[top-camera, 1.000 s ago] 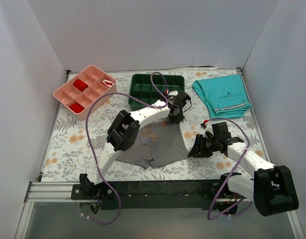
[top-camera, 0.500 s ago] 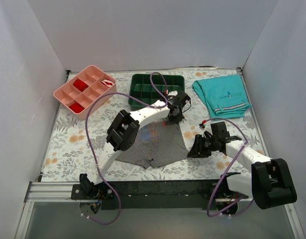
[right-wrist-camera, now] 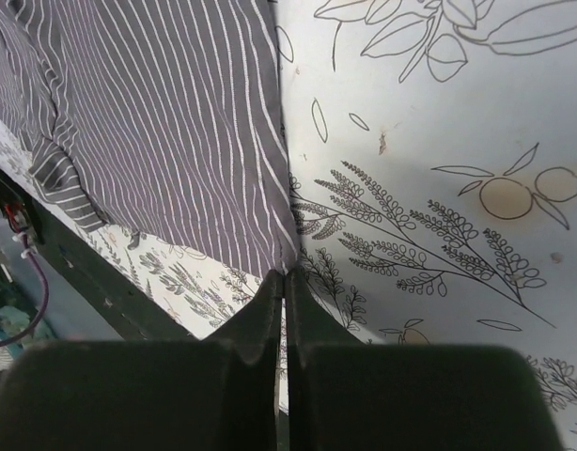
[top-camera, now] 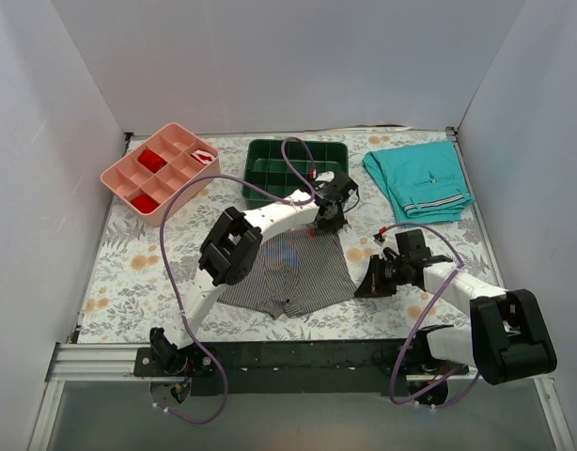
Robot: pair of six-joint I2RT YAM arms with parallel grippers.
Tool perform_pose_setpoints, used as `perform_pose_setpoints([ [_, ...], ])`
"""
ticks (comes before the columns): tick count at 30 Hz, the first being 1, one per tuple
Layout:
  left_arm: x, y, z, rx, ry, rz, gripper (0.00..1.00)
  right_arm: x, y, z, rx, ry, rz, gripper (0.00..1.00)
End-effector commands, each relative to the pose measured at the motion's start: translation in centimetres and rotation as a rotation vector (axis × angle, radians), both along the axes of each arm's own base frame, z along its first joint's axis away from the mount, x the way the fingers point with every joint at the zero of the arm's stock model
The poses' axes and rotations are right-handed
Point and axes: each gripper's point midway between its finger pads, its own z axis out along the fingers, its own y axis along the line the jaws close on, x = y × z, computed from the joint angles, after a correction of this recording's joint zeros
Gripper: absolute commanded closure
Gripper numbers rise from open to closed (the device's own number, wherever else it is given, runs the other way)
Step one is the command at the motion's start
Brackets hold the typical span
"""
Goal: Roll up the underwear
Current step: Fold the underwear at the center of the board.
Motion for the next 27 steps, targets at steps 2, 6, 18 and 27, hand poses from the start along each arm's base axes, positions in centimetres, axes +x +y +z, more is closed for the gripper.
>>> perform_pose_setpoints([
  [2,-1.3,-0.2,1.6,-0.036,0.018,-0.022,1.00,0.7,-0.5,1.3,-0.021,-0.077,-0.028,0.99],
  [6,-1.1,-1.3,4.4,-0.111,-0.013,-0.038,1.00,1.7,-1.7,2.8,-0.085,-0.146,-0.109,0.99],
  [18,-0.1,-2.9,11.4,-0.257,-0.131,-0.069,1.00,1.8,-2.8,5.0,-0.130,-0.144,-0.196,0.99],
  [27,-0.1,-2.2,13.0,-0.278,-0.179,-0.056,1.00,0.6,-1.9,6.0,-0.068,-0.142,-0.150,0.99],
])
